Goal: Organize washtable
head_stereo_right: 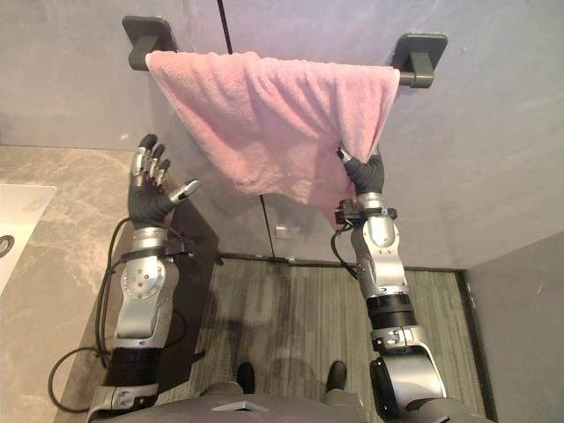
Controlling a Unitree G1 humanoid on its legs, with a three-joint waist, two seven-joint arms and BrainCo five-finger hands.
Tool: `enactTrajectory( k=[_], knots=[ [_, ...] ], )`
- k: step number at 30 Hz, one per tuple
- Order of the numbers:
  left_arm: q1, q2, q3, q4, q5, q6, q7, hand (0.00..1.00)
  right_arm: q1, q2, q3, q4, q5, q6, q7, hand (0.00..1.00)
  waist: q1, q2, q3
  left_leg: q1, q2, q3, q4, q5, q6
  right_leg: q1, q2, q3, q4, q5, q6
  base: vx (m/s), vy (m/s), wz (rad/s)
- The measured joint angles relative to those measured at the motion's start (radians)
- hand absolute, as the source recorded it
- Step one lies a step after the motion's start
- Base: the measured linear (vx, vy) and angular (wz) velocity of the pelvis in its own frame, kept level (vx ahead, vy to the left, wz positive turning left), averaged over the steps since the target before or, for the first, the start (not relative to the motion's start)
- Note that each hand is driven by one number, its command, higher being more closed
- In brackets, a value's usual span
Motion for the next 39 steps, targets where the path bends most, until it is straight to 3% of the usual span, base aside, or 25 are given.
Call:
enactTrajectory(
  k=[8, 14, 15, 23, 39],
  knots=[
    [-0.160, 0.008, -0.063, 0.194, 0.019, 0.021, 0.044, 0.00, 0.004, 0.000, 0.039, -0.027, 0.010, 0.003, -0.008, 1.00, -0.027, -0.002, -0.001, -0.002, 0.000, 0.037, 0.003, 0.000, 0.000, -0.024, 0.002, 0.046, 0.000, 0.008, -0.010, -0.02, -0.003, -0.15],
    [-0.240, 0.011, -0.062, 0.279, 0.011, 0.026, 0.099, 0.00, -0.001, 0.007, 0.078, -0.029, 0.015, 0.001, -0.016, 1.00, -0.025, -0.005, -0.002, -0.020, 0.000, 0.042, 0.007, 0.002, -0.001, -0.046, 0.003, 0.050, 0.000, 0.028, -0.023, -0.04, 0.002, -0.03],
    [-0.249, 0.011, -0.063, 0.288, 0.003, 0.028, 0.104, 1.00, -0.002, 0.008, 0.081, -0.029, 0.021, 0.001, -0.018, 1.00, -0.025, -0.005, -0.002, -0.022, 0.000, 0.043, 0.007, 0.003, -0.001, -0.048, 0.003, 0.051, 0.000, 0.031, -0.024, -0.04, 0.008, -0.06],
    [-0.340, 0.012, -0.064, 0.355, -0.060, 0.038, 0.145, 1.00, -0.018, 0.030, 0.125, -0.031, 0.049, -0.002, -0.033, 1.00, -0.046, -0.028, -0.002, -0.042, 0.000, 0.052, 0.004, 0.021, -0.004, -0.078, 0.006, 0.059, -0.001, 0.053, -0.031, -0.04, -0.005, -0.05],
    [-0.346, 0.002, -0.072, 0.347, -0.059, 0.037, 0.143, 1.00, -0.011, 0.035, 0.150, -0.024, 0.048, -0.003, -0.036, 1.00, -0.070, -0.046, -0.014, -0.045, 0.001, 0.049, 0.004, 0.033, -0.003, -0.079, 0.007, 0.071, -0.001, 0.063, -0.032, -0.01, -0.001, -0.01]
  ],
)
